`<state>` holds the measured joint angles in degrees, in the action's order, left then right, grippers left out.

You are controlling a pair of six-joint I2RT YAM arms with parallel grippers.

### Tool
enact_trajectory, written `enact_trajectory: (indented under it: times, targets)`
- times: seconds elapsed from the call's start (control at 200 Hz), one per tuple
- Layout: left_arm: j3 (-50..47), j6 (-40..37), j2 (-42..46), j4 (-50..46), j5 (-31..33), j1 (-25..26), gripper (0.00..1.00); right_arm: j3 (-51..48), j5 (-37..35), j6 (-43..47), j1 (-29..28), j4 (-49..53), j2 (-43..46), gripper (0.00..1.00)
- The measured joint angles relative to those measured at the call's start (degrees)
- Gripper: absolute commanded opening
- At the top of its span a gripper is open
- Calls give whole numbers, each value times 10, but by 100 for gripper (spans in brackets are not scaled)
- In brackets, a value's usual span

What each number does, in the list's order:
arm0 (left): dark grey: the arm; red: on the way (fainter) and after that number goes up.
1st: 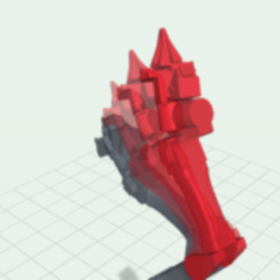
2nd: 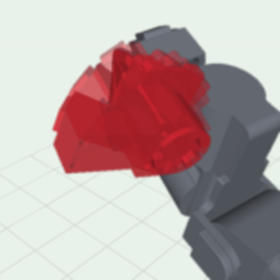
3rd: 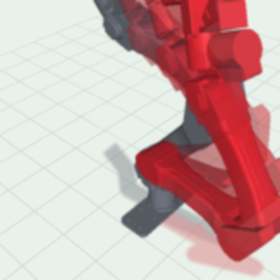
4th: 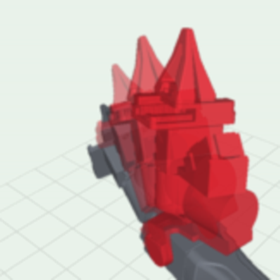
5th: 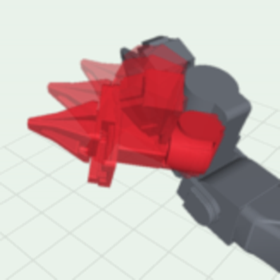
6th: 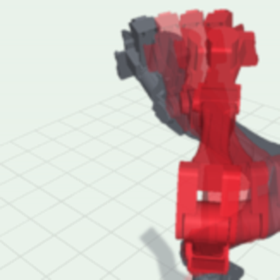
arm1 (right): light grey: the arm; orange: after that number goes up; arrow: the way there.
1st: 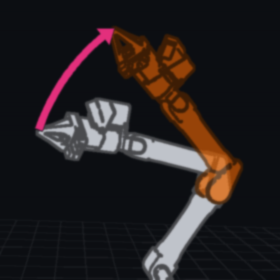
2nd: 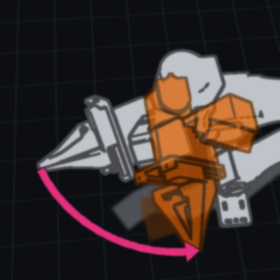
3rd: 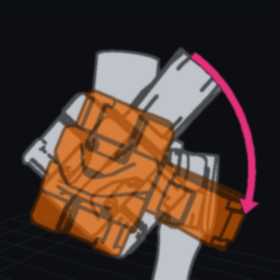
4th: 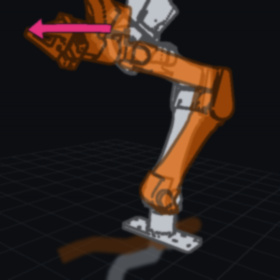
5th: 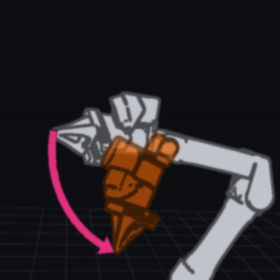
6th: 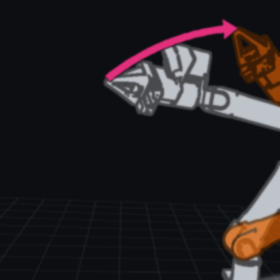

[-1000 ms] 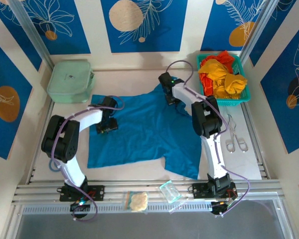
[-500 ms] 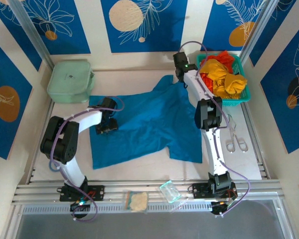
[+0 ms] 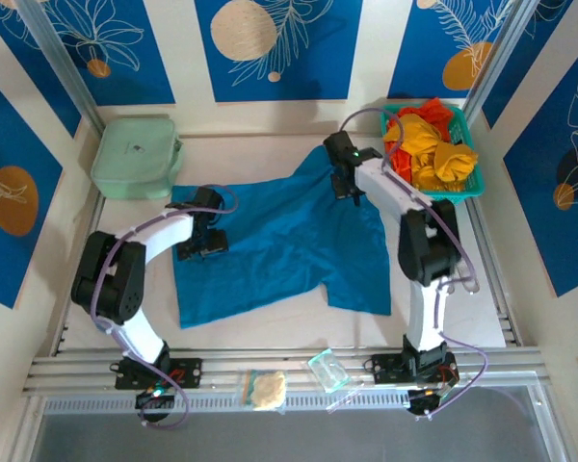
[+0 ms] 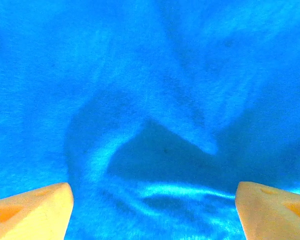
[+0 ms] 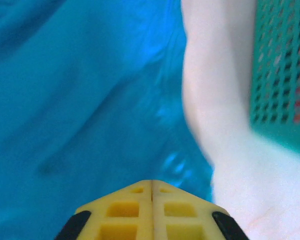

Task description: Fold and stack the t-shirts

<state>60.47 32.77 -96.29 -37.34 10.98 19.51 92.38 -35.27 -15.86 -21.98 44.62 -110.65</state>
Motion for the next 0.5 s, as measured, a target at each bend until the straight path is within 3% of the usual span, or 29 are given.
enact_trajectory:
  times: [0.12,0.255,0.5]
  targets:
    - [21,-11,29,-10,-3,5,86,-124,68,-61,1,-27,85,0]
    - [30,-18,68,-12,-10,11,84,-228,118,-115,13,-52,95,0]
    - [-11,2,110,-16,-11,12,74,-298,145,-191,29,-82,90,0]
